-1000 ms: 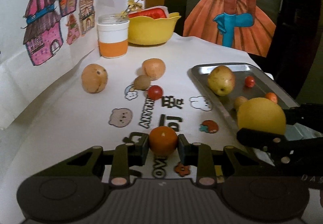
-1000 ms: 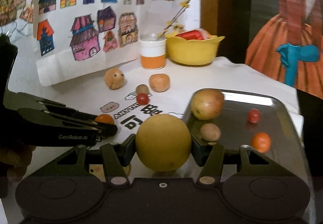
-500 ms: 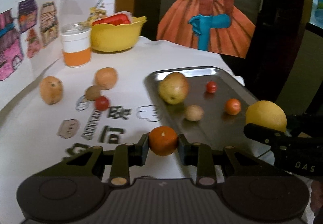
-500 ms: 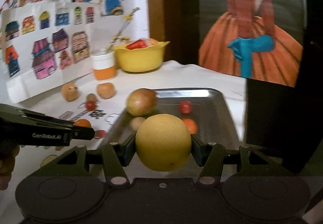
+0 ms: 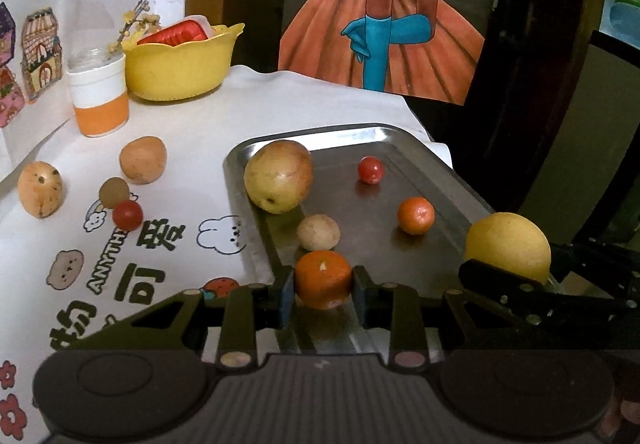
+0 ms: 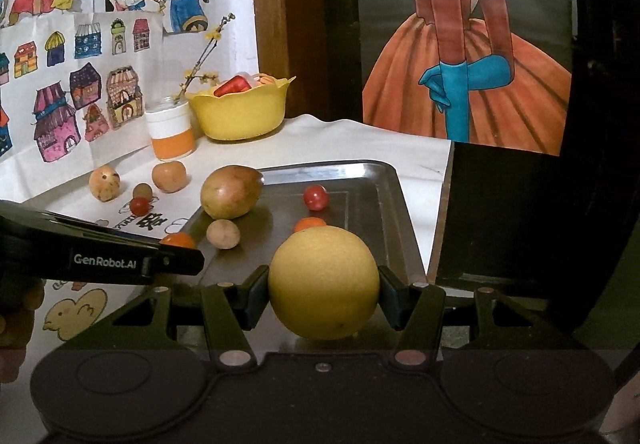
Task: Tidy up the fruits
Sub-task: 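Carry the tangerine onto the steel tray with the left tool while the right tool carries the yellow fruit there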
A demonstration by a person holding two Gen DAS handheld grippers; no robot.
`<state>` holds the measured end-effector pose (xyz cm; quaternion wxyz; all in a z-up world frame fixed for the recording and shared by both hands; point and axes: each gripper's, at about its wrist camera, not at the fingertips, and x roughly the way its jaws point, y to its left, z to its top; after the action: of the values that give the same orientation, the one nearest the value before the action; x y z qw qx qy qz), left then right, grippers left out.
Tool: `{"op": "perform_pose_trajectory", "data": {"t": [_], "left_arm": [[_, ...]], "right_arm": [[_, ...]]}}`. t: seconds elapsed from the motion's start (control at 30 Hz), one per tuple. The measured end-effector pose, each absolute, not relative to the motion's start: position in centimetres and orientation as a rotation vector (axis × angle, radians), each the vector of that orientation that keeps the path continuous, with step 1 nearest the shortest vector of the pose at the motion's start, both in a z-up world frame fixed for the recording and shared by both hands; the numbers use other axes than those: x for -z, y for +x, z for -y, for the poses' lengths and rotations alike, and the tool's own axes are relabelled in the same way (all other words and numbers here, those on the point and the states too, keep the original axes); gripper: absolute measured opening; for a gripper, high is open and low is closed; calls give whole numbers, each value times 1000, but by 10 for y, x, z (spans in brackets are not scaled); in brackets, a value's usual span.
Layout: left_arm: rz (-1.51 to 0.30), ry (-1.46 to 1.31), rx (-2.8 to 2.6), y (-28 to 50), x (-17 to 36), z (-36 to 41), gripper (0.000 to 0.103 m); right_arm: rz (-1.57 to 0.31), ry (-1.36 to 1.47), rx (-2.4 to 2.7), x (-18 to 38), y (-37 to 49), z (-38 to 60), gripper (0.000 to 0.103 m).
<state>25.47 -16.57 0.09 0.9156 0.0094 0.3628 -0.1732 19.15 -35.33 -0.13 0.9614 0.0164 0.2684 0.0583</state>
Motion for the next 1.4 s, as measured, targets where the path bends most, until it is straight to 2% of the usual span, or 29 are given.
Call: {"op": "perform_pose_trajectory", "data": {"t": [1.27, 1.4], "left_arm": [[-765, 8, 355, 287, 9, 172, 34], [-770, -2, 354, 284, 8, 170, 37]], "right_arm": [[-570, -62, -131, 3, 233, 350, 59], [-569, -62, -131, 3, 229, 349, 59]]}}
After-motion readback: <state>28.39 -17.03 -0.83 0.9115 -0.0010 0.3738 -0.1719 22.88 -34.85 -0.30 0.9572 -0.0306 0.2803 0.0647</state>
